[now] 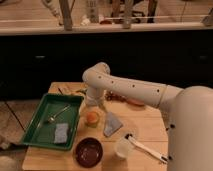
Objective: Place apple in plastic cup
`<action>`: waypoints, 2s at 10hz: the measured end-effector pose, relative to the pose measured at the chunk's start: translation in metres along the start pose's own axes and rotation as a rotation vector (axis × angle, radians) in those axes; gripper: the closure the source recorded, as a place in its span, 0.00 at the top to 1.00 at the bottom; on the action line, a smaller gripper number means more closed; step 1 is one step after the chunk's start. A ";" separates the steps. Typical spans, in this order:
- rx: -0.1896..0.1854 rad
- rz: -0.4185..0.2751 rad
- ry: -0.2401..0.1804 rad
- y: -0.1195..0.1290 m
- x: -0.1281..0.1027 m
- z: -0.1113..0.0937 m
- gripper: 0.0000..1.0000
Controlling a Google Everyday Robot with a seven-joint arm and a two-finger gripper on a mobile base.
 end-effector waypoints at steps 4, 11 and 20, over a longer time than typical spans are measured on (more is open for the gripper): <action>-0.003 -0.004 0.002 -0.002 0.007 -0.002 0.80; -0.009 -0.006 0.001 -0.002 0.009 -0.003 0.80; -0.008 -0.006 -0.001 -0.002 0.009 -0.002 0.80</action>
